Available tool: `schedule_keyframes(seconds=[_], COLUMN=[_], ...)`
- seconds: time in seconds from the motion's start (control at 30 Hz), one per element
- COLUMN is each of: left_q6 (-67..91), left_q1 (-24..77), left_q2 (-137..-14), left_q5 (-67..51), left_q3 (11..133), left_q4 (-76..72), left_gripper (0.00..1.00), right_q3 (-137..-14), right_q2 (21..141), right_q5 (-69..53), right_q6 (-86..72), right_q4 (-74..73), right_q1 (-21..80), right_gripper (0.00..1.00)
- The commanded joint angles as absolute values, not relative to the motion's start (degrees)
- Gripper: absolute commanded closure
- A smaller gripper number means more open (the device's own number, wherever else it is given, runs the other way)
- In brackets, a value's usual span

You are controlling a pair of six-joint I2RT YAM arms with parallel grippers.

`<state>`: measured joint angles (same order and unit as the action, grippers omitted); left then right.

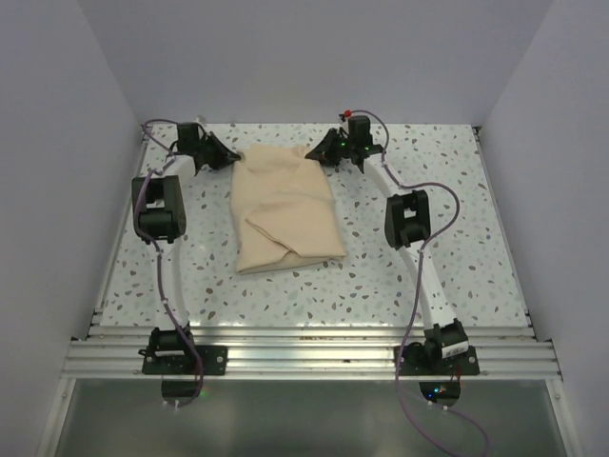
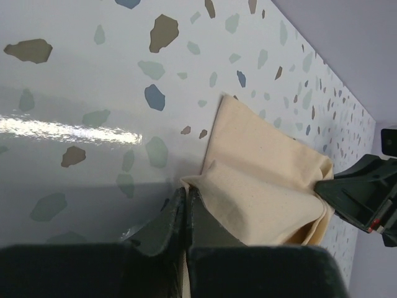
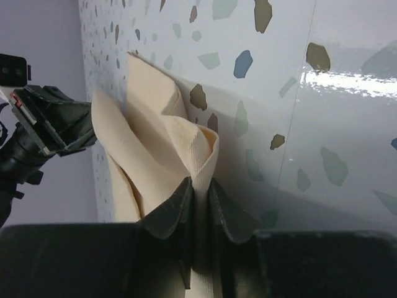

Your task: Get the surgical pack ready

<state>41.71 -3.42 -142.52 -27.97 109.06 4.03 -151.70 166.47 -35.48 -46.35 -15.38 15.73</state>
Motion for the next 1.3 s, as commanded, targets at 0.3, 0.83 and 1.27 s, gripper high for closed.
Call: schedule_keyframes(seconds=[0.3,0.83,1.27], left_q6=[46.06,33.14,30.85], left_q1=[-4.39,-3.69,-2.46], left_q2=[-131.24,-101.98,-87.9], left_q5=[-39.11,-37.53,-38.41], left_q3=[112.69,81.41,59.87], left_q4=[5.09,15.81,16.53], left_gripper=[1.0,1.0,1.0], right_q3=[-151.53,-119.47,-92.91], right_q2=[157.6,129.04,113.65], right_q5=[-39.46,-46.67,-44.3], right_q6=[-54.41,-39.74,-30.33], right_q4=[-11.15,-26.61,-29.7], right_q1=[14.15,15.9,17.14], right_gripper=[1.0,0.96,0.91])
